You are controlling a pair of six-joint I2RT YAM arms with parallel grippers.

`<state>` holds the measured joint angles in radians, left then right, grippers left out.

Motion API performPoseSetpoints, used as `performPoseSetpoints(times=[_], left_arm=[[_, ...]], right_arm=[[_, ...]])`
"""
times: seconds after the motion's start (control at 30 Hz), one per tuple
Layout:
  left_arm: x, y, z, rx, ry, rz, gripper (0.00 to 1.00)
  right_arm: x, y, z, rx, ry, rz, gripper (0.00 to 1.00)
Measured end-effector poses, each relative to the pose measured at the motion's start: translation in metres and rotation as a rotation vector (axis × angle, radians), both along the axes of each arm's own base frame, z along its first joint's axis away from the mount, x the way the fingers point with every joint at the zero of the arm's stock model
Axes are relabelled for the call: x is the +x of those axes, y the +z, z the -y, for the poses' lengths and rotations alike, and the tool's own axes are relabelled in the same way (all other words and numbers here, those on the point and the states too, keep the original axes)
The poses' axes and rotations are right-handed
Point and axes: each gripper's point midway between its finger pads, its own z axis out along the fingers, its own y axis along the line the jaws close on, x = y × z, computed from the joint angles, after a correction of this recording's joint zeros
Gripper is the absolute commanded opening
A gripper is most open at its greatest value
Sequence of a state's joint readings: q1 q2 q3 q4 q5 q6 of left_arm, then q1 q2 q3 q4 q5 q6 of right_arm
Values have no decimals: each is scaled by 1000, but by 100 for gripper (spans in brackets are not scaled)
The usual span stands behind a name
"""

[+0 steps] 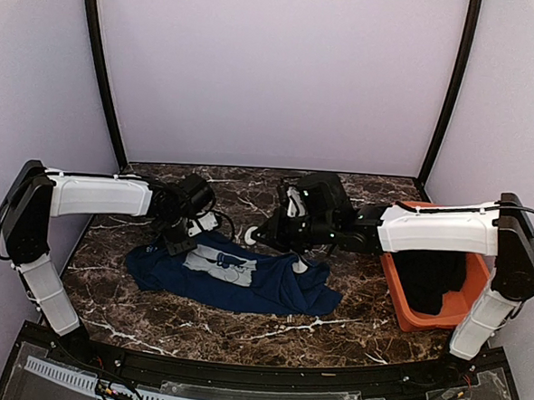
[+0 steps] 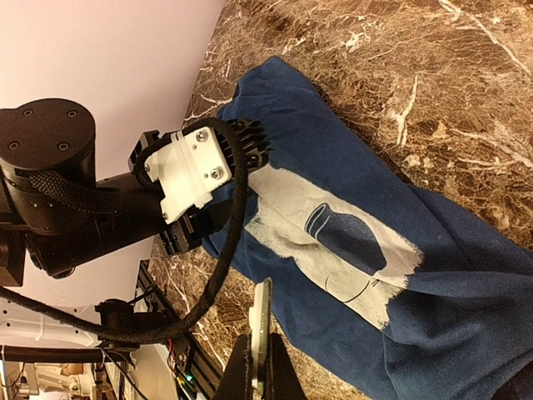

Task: Pin the brooch onto the clothing
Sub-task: Pick up the clothing with brooches at the center of the board.

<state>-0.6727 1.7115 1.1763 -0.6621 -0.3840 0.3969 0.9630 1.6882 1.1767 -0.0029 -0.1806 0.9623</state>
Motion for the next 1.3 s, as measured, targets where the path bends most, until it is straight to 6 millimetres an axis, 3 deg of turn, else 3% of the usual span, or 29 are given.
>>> performPoseSetpoints(times=[0.37, 0.47, 0.7, 1.03, 1.3], left_arm=[[-1, -10, -1, 18, 5, -24, 16], [-3, -13, -2, 23, 10, -36, 2], [-2, -11, 1, 8, 15, -41, 1], [-10, 9, 25, -174, 14, -57, 1], [-12, 14, 43, -289, 30, -74, 1]], right_arm=[[0, -1, 0, 4, 4, -2, 0], [-1, 0, 0, 8, 7, -3, 0], [-3, 0, -1, 13, 22, -10, 0], [-2, -2, 1, 17, 29, -27, 0], [-7, -10, -18, 42, 96, -100, 0]])
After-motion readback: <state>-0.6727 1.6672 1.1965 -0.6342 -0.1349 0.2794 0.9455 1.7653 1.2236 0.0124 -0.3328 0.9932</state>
